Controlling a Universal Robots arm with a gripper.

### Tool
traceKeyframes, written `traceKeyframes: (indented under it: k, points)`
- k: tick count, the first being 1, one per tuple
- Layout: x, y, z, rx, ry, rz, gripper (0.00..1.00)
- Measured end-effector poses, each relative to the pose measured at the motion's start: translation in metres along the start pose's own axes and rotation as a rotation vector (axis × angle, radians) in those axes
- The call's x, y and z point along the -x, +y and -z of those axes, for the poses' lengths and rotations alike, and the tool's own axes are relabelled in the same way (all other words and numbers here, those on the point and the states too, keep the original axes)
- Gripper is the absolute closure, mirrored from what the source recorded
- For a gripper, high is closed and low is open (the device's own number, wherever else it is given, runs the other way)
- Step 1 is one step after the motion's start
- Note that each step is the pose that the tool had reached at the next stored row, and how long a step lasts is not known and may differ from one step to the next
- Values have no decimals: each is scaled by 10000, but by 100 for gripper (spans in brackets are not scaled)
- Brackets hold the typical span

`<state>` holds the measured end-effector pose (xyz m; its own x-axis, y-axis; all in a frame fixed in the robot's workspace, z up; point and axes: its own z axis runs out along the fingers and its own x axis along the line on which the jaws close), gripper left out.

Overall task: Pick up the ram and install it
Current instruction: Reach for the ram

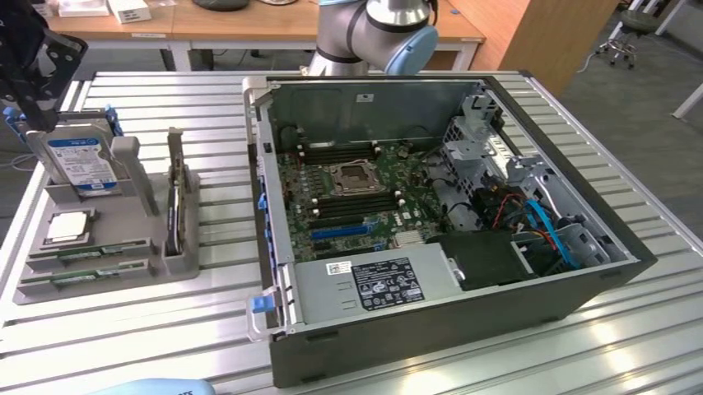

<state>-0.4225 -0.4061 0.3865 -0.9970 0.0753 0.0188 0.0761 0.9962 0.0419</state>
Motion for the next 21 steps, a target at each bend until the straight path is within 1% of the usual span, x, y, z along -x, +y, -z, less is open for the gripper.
traceKeyframes:
  k: [10, 21]
  points:
    - [0, -3, -1, -1, 1, 26, 90]
    - [0, -3, -2, -6, 14, 330, 90]
